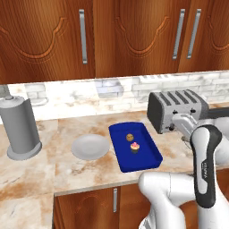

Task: Move the dessert items from the plates to the tray.

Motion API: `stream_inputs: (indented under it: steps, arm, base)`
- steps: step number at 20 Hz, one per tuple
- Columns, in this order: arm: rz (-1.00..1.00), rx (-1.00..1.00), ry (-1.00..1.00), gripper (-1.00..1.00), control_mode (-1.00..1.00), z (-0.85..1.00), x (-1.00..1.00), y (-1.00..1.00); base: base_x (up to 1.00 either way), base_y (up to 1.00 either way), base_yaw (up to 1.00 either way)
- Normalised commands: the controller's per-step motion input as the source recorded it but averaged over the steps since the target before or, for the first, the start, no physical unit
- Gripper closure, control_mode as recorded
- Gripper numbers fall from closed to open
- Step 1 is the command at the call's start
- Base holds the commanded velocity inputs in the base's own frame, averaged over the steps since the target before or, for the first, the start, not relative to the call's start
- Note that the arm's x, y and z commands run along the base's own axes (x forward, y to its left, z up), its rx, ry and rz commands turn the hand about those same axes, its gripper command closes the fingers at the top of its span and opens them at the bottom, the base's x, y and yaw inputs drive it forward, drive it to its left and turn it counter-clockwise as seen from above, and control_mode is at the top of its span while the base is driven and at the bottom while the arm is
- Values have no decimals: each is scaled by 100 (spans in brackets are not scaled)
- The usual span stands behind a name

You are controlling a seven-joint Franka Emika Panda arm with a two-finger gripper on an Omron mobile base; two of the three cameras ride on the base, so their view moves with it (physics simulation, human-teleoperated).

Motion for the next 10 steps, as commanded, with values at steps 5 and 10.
stream_inputs:
  steps: [5,10]
  arm:
    - [26,0,-13,-100,-100,44,-100,69]
    - [32,0,0,-100,-100,40,-100,79]
  base:
    - [0,0,0]
    - [0,0,0]
